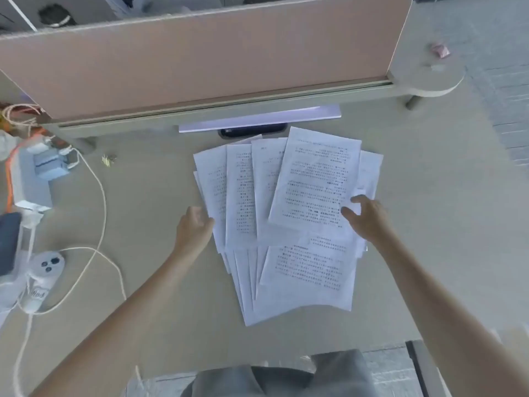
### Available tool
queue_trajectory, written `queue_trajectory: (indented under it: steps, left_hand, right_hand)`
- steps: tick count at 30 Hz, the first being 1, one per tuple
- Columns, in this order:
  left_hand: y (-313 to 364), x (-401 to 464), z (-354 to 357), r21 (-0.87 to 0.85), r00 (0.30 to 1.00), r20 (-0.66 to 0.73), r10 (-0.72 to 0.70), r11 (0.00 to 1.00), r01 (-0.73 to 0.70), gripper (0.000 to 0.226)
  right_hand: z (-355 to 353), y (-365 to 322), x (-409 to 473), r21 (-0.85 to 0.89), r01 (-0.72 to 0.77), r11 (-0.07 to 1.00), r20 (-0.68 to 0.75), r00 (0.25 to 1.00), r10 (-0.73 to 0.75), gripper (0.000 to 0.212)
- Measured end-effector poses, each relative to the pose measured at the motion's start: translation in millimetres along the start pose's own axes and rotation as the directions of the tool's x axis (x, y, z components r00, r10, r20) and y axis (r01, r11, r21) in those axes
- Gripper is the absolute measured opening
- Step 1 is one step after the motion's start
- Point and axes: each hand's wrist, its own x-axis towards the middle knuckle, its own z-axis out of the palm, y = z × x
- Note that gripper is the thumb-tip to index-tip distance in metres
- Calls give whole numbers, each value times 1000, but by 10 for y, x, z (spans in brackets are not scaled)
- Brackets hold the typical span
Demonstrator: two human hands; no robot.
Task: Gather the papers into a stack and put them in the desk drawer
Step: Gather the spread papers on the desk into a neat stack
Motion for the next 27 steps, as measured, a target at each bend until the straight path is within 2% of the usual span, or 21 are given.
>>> queue_trajectory:
  steps: [4,6,9,11,16,21,27]
  left_hand:
    - [-82,144,76,-3,995,-22,-94,996,94,47]
    - [-122,249,112,5,995,-51,-80,997,80,42]
    - [-123,425,165,33,996,-86,-1,999,4,24]
    - [-122,512,231,26,995,-82,58,998,-56,20]
    - [-122,626,380,-36,972,-85,220,974,-224,33]
    - [-184,838,499,-130,954,-104,280,948,-292,37]
    - [-237,821,555,-244,942,-80,327,910,-336,39]
  right_hand:
    - [176,125,155,-143,-231,963,-49,973,226,72]
    - [303,150,216,-174,-241,955,-77,970,231,75]
    - [469,149,290,-242,-181,953,-165,976,143,78]
    - [576,138,330,-272,-124,954,-215,975,65,77]
    - [783,53,469,-288,-39,957,-306,951,-53,69]
    - [898,-7,633,-263,76,962,-360,917,-171,63]
    - [952,164,609,-324,47,945,-420,888,-188,64]
